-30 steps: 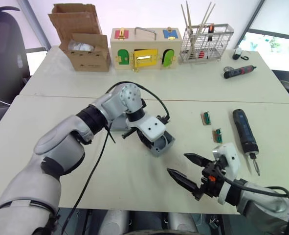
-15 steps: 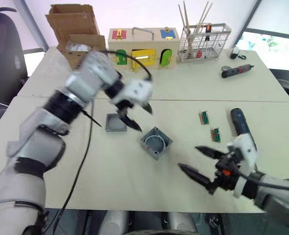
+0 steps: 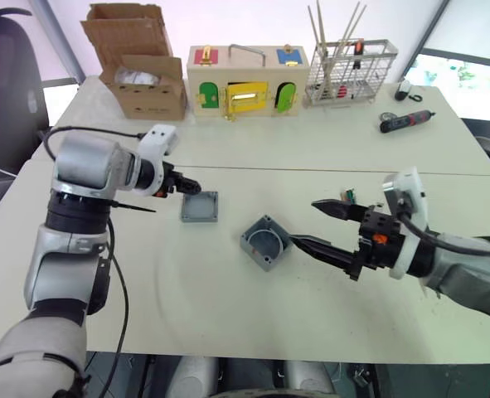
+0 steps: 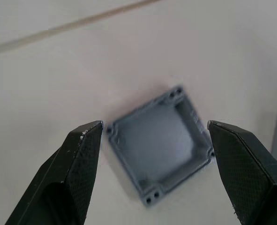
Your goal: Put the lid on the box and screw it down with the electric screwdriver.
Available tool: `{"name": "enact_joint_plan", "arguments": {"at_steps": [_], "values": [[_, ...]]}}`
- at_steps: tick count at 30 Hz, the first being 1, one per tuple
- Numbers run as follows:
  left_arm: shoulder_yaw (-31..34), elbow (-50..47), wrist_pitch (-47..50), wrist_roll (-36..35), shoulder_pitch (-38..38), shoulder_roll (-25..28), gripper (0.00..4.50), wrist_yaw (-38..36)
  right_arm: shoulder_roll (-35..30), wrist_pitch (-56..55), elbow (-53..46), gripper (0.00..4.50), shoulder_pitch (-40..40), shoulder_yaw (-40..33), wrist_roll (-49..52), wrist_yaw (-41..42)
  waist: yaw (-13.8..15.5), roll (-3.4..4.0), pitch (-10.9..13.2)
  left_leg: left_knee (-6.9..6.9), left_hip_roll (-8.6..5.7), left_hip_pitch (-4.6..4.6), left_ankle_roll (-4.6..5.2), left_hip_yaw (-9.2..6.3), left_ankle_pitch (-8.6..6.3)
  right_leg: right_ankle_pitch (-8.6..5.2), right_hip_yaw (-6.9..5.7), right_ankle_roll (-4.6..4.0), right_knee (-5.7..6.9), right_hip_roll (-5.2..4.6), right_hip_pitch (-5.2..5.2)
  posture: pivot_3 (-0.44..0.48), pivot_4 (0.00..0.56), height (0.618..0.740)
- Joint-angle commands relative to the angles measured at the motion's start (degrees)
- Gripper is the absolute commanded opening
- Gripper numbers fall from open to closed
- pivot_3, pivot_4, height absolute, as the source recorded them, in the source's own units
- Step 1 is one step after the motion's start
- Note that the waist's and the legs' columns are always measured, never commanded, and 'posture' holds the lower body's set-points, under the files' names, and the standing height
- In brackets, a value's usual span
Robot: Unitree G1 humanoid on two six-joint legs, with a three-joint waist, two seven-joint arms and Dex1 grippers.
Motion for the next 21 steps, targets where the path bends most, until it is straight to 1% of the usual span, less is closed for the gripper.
{"name": "enact_joint_plan", "arguments": {"at_steps": [1,5,10,15,19,20,21], "values": [[3.6,-2.5,1.2,-0.7,1.3,-0.2,3.66,5.7,1.9,-0.9,0.4,4.50,-2.3,1.6,-3.0,1.3,0.2,0.00,0.0,0.00,0.00,0.01,-0.01,-0.01,0.00,0.01,0.00,-0.01,0.01,-0.01,0.00,0.000,0.150,0.694],[3.2,-0.9,1.2,-2.7,1.8,-0.8,3.66,8.8,4.5,-0.9,0.3,4.50,-3.4,2.8,-4.7,0.5,0.3,0.00,0.0,0.00,-0.02,0.01,-0.19,-0.02,0.08,0.01,0.00,-0.02,0.01,-0.05,0.00,0.000,0.150,0.694],[2.1,3.8,1.2,-4.0,-0.3,-2.7,3.66,10.5,7.3,-0.7,-1.9,4.50,-2.3,2.5,-5.0,-2.5,0.2,0.01,0.0,-0.02,-0.03,0.01,-0.27,-0.02,0.12,0.01,0.01,-0.02,0.01,-0.07,-0.02,0.000,0.150,0.694],[-3.7,10.2,-2.0,-3.2,-2.4,-2.6,3.66,10.3,9.5,-1.0,-4.9,4.50,0.2,1.3,-4.7,-6.9,0.0,0.02,0.0,-0.04,-0.03,0.01,-0.28,-0.01,0.12,0.02,0.02,-0.02,0.02,-0.07,-0.04,0.000,0.150,0.694],[-3.9,14.9,-2.7,-3.4,-3.0,-4.4,3.66,10.9,11.2,-1.8,-6.6,4.50,2.3,0.6,-4.4,-9.8,0.1,0.04,0.0,-0.05,-0.04,0.01,-0.29,-0.01,0.12,0.02,0.03,-0.03,0.02,-0.08,-0.04,0.000,0.150,0.694],[-4.1,15.7,-3.6,-3.4,-3.0,-5.0,3.13,10.9,11.8,-2.0,-6.9,4.50,3.1,1.0,-5.1,-10.4,0.1,0.04,0.0,-0.05,-0.04,0.01,-0.29,-0.01,0.12,0.02,0.03,-0.02,0.03,-0.09,-0.04,0.000,0.150,0.694],[-3.8,16.5,-4.1,-3.4,-3.3,-5.7,2.90,11.2,12.3,-2.0,-7.1,4.50,3.7,1.4,-5.8,-10.9,0.2,0.08,-0.1,-0.04,-0.04,0.04,-0.28,-0.01,0.12,0.02,0.03,-0.02,0.04,-0.09,-0.02,0.000,0.150,0.694]]}}
